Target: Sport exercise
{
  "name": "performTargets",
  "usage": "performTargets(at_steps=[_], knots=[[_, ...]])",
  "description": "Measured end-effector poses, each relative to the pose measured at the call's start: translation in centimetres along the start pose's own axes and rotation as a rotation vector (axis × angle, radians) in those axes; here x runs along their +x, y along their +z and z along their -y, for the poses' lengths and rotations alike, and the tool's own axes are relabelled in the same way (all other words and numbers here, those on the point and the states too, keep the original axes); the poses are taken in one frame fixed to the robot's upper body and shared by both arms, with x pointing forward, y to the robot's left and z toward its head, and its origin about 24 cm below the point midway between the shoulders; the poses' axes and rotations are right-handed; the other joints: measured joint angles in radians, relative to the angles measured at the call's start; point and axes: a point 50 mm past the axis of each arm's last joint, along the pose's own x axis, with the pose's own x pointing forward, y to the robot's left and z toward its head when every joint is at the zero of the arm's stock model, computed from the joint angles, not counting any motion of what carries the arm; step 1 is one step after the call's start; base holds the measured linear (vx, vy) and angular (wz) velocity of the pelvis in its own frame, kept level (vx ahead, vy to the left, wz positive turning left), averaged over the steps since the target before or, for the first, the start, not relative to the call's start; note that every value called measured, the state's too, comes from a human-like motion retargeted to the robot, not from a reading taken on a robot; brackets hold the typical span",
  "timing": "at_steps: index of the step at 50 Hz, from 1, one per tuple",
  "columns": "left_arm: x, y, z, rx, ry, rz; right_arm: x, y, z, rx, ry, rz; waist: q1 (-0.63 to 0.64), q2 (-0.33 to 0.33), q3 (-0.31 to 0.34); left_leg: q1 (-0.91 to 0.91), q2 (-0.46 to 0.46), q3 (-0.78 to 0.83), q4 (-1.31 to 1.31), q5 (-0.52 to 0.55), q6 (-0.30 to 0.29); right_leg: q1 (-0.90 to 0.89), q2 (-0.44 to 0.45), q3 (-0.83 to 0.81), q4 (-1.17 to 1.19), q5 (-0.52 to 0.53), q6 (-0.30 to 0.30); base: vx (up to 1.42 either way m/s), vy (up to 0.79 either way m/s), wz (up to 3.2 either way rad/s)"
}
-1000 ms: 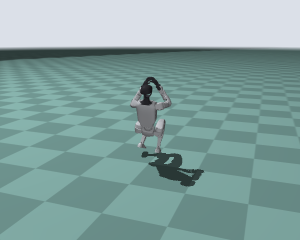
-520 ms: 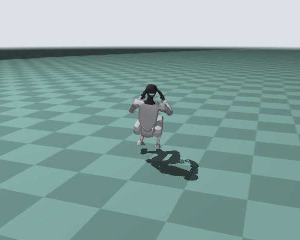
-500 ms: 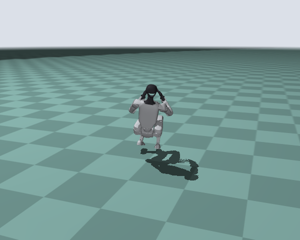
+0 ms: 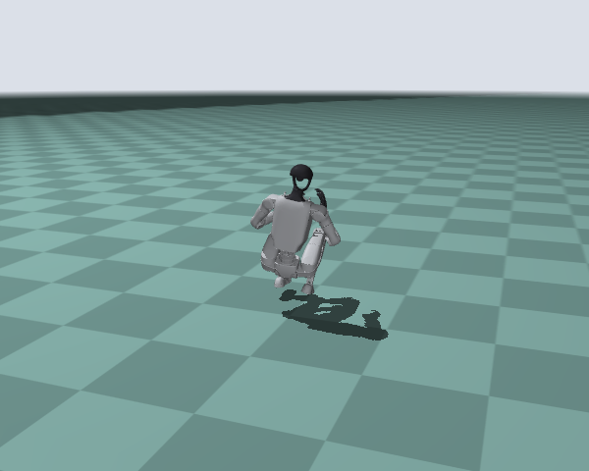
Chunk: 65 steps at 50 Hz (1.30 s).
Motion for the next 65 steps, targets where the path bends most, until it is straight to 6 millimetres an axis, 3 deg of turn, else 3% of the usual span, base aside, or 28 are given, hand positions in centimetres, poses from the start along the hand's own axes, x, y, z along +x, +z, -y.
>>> performTargets(at_steps=[14, 23, 28, 35, 43, 48, 56, 65], knots=[[1.0, 2.3, -1.9, 0.012, 0.156, 0.238, -2.0, 4.3, -1.0, -0.045, -0.081, 0.263, 0.007, -0.190, 0.004, 0.000, 0.129, 0.052, 0.061, -0.083, 0.008, -0.034, 0.052, 0.013, 0.062, -0.063, 0.042, 0.08, 0.13, -0.65], [-1.9, 3.4, -1.8, -0.053, 0.291, 0.307, -4.4, 6.5, -2.8, 0.107, -0.115, 0.366, -0.029, -0.327, 0.004, 0.000, 0.127, 0.036, 0.123, -0.112, 0.004, -0.034, 0.105, 0.033, 0.061, -0.089, 0.097, 0.03, 0.15, -0.39], [-3.4, 4.1, -1.9, -0.085, 0.357, 0.327, -5.4, 7.1, -3.3, 0.146, -0.124, 0.394, -0.025, -0.355, 0.004, 0.000, 0.114, 0.023, 0.133, -0.120, -0.002, -0.034, 0.120, 0.030, 0.048, -0.093, 0.125, 0.00, 0.14, -0.24], [-2.7, 4.2, -1.8, -0.098, 0.407, 0.353, -5.0, 6.0, -3.1, 0.084, -0.121, 0.387, 0.018, -0.299, 0.004, 0.000, 0.133, -0.020, 0.146, -0.134, 0.022, -0.034, 0.111, -0.014, 0.035, -0.065, 0.141, -0.05, 0.13, -0.18], [2.0, 3.6, -2.9, -0.035, 0.491, 0.373, -1.3, 3.6, 0.1, -0.161, -0.158, 0.375, 0.085, -0.168, 0.004, 0.000, 0.178, -0.081, 0.135, -0.106, 0.052, -0.034, 0.072, -0.072, 0.018, -0.010, 0.132, -0.10, 0.14, -0.23], [3.5, 4.0, -3.8, -0.065, 0.549, 0.345, 0.5, 3.5, 2.0, -0.247, -0.214, 0.349, 0.105, -0.117, 0.004, 0.000, 0.176, -0.077, 0.095, -0.052, 0.039, -0.034, 0.052, -0.078, 0.023, -0.021, 0.103, -0.10, 0.16, -0.38], [2.4, 4.9, -5.8, -0.111, 0.556, 0.289, 0.3, 4.2, 3.7, -0.282, -0.291, 0.254, 0.095, -0.081, 0.004, 0.000, 0.111, -0.046, 0.017, 0.009, 0.005, -0.032, 0.064, -0.073, 0.012, -0.012, 0.086, -0.07, 0.13, -0.32], [1.1, 5.6, -9.0, 0.006, 0.437, 0.254, -1.0, 3.6, 6.5, -0.345, -0.336, 0.102, 0.018, -0.047, -0.022, 0.001, 0.053, -0.044, -0.044, 0.018, -0.012, -0.005, 0.064, -0.074, -0.034, -0.008, 0.090, -0.02, 0.10, -0.20]])
